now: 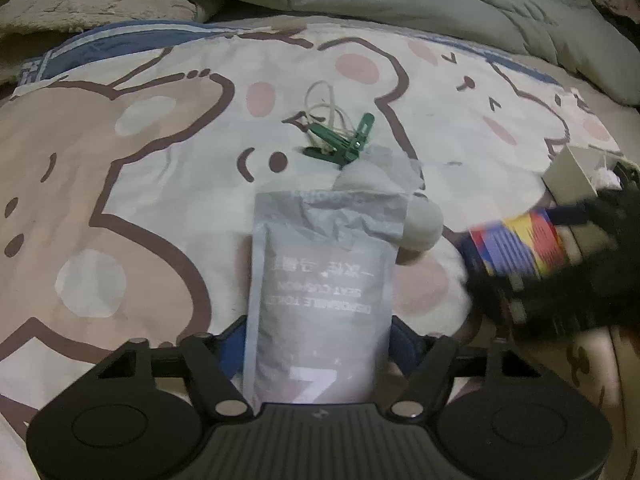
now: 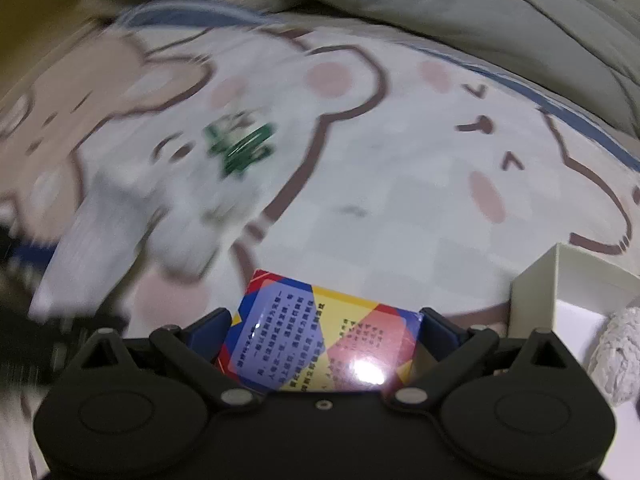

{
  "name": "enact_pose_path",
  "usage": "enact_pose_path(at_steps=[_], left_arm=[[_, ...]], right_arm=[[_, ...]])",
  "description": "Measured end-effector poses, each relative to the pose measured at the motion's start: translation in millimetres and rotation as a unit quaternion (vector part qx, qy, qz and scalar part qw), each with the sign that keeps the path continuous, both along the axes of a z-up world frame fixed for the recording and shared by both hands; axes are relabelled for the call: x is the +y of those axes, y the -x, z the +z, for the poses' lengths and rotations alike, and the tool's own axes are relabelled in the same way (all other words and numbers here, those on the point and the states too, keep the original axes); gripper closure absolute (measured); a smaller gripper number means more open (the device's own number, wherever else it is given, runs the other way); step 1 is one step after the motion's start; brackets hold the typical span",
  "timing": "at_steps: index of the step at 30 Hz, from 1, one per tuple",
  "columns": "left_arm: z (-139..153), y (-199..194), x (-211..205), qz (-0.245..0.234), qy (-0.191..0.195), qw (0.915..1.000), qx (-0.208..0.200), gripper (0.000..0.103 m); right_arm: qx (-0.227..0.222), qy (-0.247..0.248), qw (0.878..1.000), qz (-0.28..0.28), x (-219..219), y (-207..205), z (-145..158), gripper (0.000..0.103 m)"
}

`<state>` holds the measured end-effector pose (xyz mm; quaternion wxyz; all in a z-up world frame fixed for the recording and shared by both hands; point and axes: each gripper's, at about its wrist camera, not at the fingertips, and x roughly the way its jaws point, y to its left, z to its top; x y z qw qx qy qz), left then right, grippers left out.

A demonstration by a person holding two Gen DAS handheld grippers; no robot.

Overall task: Organize objects
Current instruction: 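Grasp the colourful card box with the right tool while the left tool grasps the grey pouch, then lift and carry the card box and grey pouch over the white box with both tools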

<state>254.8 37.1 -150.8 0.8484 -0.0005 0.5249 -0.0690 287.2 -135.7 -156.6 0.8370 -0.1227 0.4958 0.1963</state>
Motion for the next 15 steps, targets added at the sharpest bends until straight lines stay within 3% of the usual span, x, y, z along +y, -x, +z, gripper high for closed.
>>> enact_pose_path(at_steps=[5,11,15], left_arm=[[2.6,-2.0,10.9,0.022,0.023,0.9995,-0.001,0.042],[4.6,2.0,10.2,0.018,0.021,0.9996,0.001,0.045],[4.4,4.2,7.5,0.015,0.017,0.9997,0.005,0.045]], right_arm=[[-0.012,0.017,0.998,0.066,3.8,29.0,3.1,0.004],[-0.019,0.018,0.991,0.129,6.5,57.1,6.5,0.004],[-0.010,0.005,0.996,0.091,-0.2,62.9,7.1,0.003]])
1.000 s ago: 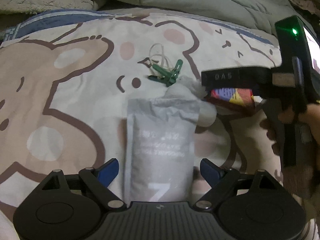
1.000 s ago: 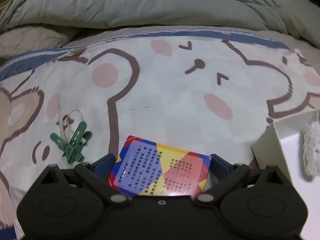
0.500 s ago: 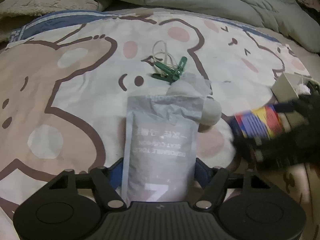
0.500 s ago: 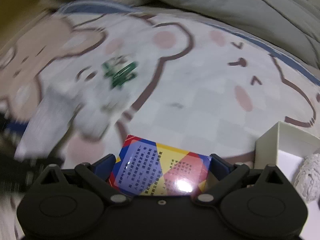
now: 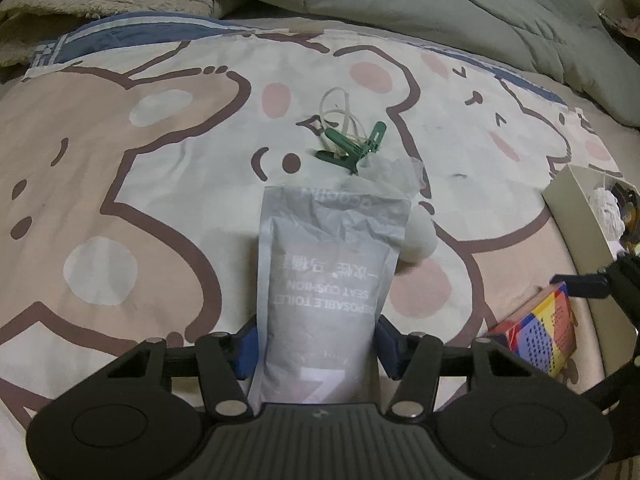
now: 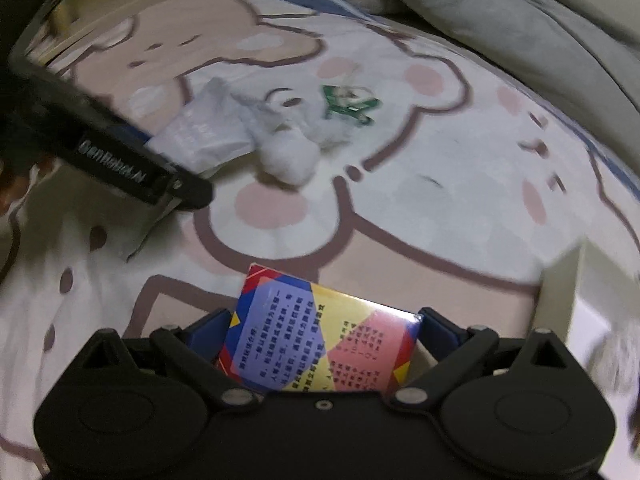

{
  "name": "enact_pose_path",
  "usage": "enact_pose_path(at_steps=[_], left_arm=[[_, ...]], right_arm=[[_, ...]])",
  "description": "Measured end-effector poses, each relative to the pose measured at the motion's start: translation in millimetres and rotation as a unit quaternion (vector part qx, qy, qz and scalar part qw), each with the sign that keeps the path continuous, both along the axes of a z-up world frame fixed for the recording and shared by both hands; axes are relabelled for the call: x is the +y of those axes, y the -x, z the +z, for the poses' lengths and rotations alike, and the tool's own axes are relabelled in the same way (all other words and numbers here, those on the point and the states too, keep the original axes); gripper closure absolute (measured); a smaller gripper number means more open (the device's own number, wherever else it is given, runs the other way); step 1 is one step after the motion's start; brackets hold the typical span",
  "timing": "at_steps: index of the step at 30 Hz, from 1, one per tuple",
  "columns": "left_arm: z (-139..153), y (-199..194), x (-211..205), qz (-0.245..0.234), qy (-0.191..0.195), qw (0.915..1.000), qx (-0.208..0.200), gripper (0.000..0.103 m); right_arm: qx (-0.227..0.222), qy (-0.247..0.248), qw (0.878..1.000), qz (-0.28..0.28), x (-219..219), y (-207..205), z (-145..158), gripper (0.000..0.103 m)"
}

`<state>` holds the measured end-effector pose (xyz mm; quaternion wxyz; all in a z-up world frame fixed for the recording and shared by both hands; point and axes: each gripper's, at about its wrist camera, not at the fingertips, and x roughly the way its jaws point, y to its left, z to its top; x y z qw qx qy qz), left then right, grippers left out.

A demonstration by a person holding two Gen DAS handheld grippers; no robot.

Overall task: Organize objects
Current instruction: 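Lift and carry the card box and grey pouch over the white box with both tools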

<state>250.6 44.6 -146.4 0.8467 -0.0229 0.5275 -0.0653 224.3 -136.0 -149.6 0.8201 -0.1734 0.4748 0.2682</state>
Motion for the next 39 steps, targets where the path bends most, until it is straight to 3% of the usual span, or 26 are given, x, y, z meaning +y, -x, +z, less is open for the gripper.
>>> enact_pose_path(at_steps=[4,8,10,18,29,39], left_arm=[[-0.6,1.9,-1.1,0.004,-0.005,1.0000,0.005,0.045],[-0.5,3.5,-2.0,0.008,-0.008,0.9999,0.009,0.045],[1.3,3.6,-2.5,0.005,-0.003,0.9999,0.011,0.045],[19.5,12.7,-0.3,0.008,0.010,0.9999,-0.009,0.047],[69.1,34.8,-1.3,0.019,0.035,0.9963,-0.075,0.047],[108.2,58.4,2.9,0.039,0.057,0.9890,-0.131,0.047]], right_arm=[[0.065,-0.024,0.992,-0.106,-10.8,-11.8,-5.3,0.003],[0.087,-0.059,0.978,-0.182,-19.0,-16.9,-8.2,0.004],[0.085,-0.060,0.978,-0.183,-17.4,-17.2,-9.8,0.012],[0.066,-0.066,0.982,-0.164,-19.5,-8.1,2.1,0.013],[-0.017,-0.108,0.981,-0.162,-30.7,5.0,62.4,0.013],[-0.073,-0.141,0.972,-0.173,-45.5,26.6,100.0,0.013]])
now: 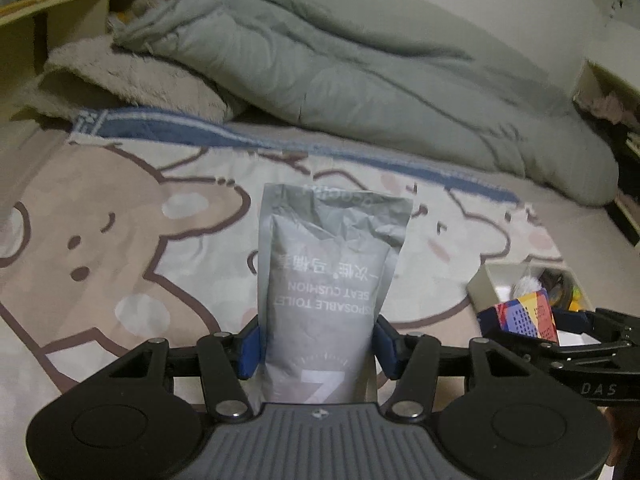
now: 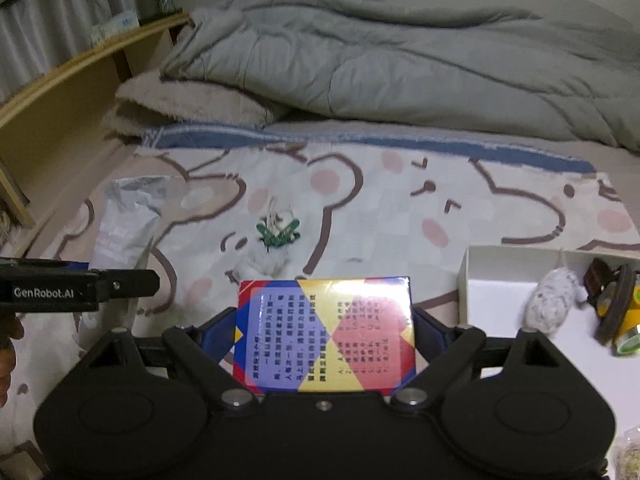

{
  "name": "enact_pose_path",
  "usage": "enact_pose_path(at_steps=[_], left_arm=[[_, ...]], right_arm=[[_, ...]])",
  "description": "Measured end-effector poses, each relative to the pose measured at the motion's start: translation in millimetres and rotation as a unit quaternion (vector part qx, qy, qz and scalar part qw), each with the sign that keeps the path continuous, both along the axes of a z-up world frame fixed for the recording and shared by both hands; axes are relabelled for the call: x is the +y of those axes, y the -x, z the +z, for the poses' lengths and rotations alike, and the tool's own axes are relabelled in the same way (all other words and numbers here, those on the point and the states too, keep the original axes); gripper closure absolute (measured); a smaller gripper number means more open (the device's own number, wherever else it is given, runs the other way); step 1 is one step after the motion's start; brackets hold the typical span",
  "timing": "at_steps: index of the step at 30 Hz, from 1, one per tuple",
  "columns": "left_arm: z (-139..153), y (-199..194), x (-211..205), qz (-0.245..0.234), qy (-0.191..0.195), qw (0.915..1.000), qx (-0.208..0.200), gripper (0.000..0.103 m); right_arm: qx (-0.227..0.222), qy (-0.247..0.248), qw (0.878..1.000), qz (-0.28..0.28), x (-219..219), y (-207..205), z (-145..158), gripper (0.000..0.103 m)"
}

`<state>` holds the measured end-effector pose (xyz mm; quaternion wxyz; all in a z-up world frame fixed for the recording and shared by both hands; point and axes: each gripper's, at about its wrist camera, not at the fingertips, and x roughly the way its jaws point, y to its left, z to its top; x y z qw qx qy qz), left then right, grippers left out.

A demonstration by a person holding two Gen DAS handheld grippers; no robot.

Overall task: Organize objects
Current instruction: 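Lift and carry the card box and grey pouch over the white box with both tools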

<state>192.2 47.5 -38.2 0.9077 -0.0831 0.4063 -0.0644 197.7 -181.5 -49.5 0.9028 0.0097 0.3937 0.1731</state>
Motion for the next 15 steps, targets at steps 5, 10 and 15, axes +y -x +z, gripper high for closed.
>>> enact_pose_path(at_steps=[5,10,15], left_arm=[[19.7,12.4,3.7,0.014,0.018,0.9994,-0.026,0.047],[35.7,21.9,-3.9,0.019,0.027,0.9983,-0.048,0.047],[39.6,27.9,-15.2,0.017,0.030,0.9979,-0.054,0.047]], right_arm=[[-0.034,0.000,0.999,0.008,-8.3,10.4,18.0,0.013],[-0.045,-0.009,0.999,0.005,-19.2,16.8,26.3,0.013],[-0.045,-0.012,0.999,-0.003,-31.0,20.9,28.6,0.013]])
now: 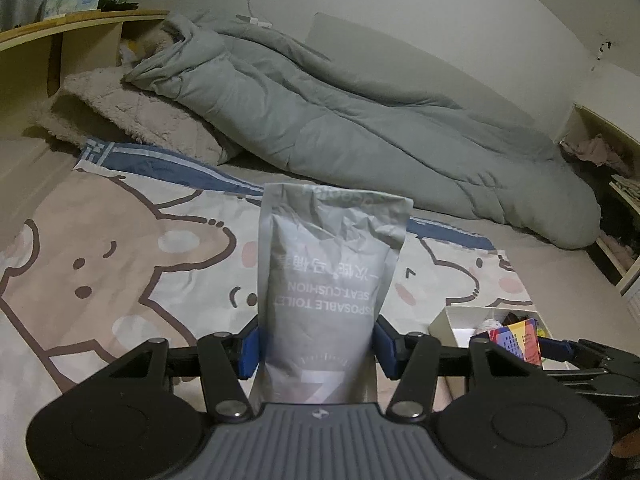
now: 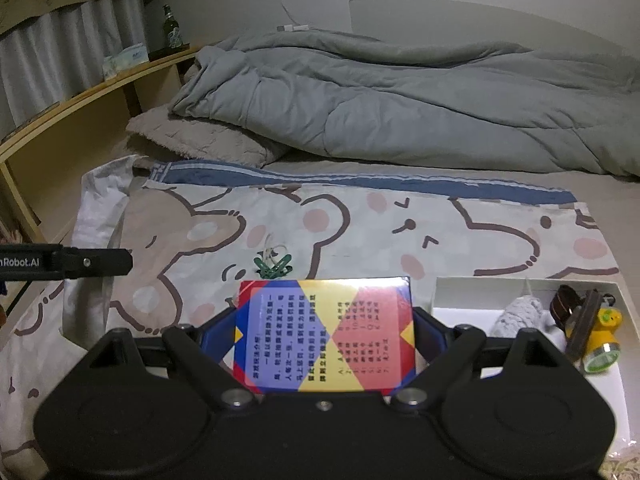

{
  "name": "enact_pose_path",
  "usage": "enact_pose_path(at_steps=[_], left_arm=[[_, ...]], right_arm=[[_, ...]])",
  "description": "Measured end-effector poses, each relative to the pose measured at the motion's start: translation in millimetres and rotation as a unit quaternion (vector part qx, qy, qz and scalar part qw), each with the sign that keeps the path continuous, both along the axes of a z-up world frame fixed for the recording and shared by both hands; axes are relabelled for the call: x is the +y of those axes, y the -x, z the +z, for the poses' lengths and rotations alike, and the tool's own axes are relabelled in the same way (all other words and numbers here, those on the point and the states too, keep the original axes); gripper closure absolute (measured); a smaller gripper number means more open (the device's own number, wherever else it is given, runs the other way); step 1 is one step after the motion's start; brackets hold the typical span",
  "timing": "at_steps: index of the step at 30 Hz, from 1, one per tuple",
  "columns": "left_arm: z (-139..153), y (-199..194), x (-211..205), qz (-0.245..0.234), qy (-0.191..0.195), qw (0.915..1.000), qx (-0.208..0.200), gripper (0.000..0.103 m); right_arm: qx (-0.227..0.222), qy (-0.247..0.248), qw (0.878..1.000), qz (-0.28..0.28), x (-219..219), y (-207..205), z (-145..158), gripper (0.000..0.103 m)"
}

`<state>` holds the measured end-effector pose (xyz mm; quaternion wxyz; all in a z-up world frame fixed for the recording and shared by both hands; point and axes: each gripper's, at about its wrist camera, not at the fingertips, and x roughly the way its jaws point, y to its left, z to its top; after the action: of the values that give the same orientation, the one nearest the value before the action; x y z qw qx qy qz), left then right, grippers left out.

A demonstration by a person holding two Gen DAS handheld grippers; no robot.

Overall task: Organize objects
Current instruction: 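Lift and carry the card box and grey pouch over the white box with both tools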

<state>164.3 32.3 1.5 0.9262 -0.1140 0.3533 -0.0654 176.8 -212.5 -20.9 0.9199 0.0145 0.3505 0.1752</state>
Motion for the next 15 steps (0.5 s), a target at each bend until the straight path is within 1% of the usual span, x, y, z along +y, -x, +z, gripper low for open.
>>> enact_pose_path(at_steps=[6,11,15], left_arm=[[-4.3,1.0,-9.6,-0.004,0.006,1.0000,0.006,0.047],[-2.1,-0.2,-19.5,-0.017,0.021,0.9996,-0.005,0.047],[1.5,-1.6,-38.5,-0.032,0.030,0.9990,-0.011,0.047]], right_arm=[[-0.014,-0.001,1.000,-0.008,-18.9,7.2,8.4,0.013],[-0.022,-0.018,0.999,-0.022,-44.5,8.4,18.3,0.013],[-0.034,-0.028,0.999,-0.033,-71.1,12.3,26.8,0.013]])
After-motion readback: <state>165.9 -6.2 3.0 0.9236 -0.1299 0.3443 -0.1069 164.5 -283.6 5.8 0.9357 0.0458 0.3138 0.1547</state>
